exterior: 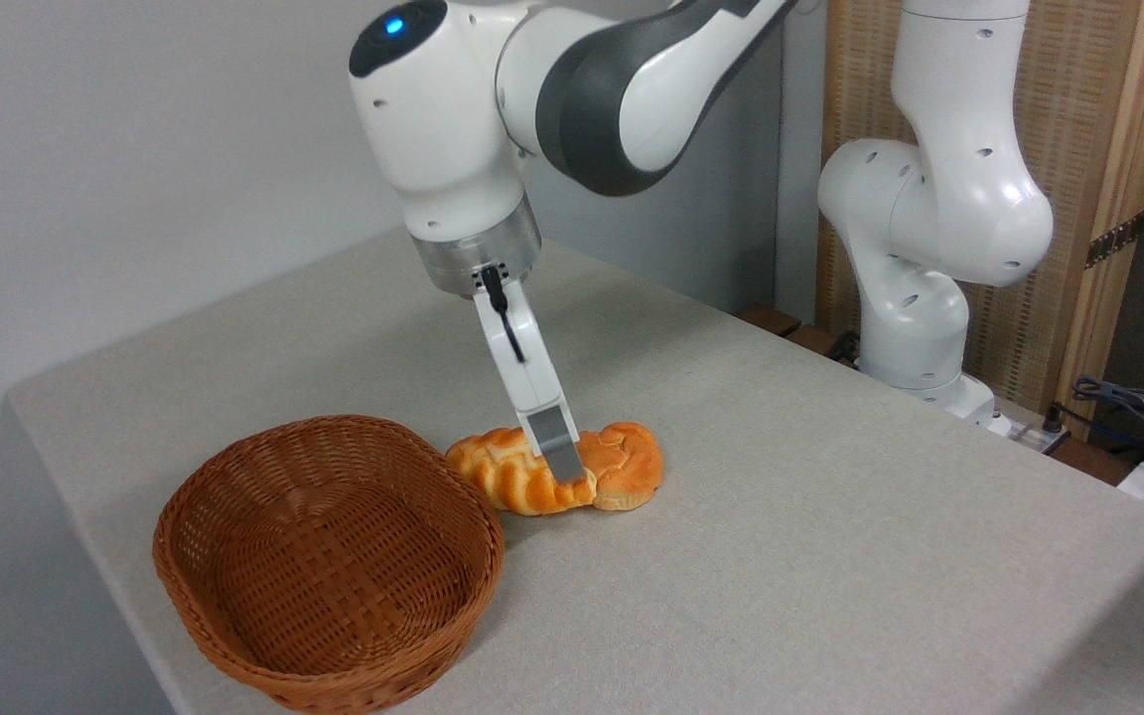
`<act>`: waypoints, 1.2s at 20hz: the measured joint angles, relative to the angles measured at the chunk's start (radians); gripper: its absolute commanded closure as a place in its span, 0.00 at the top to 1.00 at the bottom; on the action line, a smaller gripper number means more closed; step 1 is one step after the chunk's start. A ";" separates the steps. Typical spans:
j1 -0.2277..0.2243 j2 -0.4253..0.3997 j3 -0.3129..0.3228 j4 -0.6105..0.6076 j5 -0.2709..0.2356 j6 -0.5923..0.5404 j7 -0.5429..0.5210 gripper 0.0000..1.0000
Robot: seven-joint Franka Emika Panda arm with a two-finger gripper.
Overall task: Put bread into the basket
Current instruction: 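Position the gripper fingers around the braided roll and close them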
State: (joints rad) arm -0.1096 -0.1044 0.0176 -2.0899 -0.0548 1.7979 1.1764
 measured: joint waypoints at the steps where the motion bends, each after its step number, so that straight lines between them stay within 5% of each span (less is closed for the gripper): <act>1: -0.006 0.001 0.000 -0.009 0.000 0.010 0.012 1.00; 15: -0.046 0.061 0.000 -0.038 0.022 0.123 0.117 1.00; 20: -0.059 0.069 0.000 -0.038 0.042 0.124 0.127 0.41; 24: -0.061 0.069 0.000 -0.038 0.042 0.124 0.128 0.35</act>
State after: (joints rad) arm -0.1705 -0.0349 0.0176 -2.1279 -0.0127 1.9218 1.3045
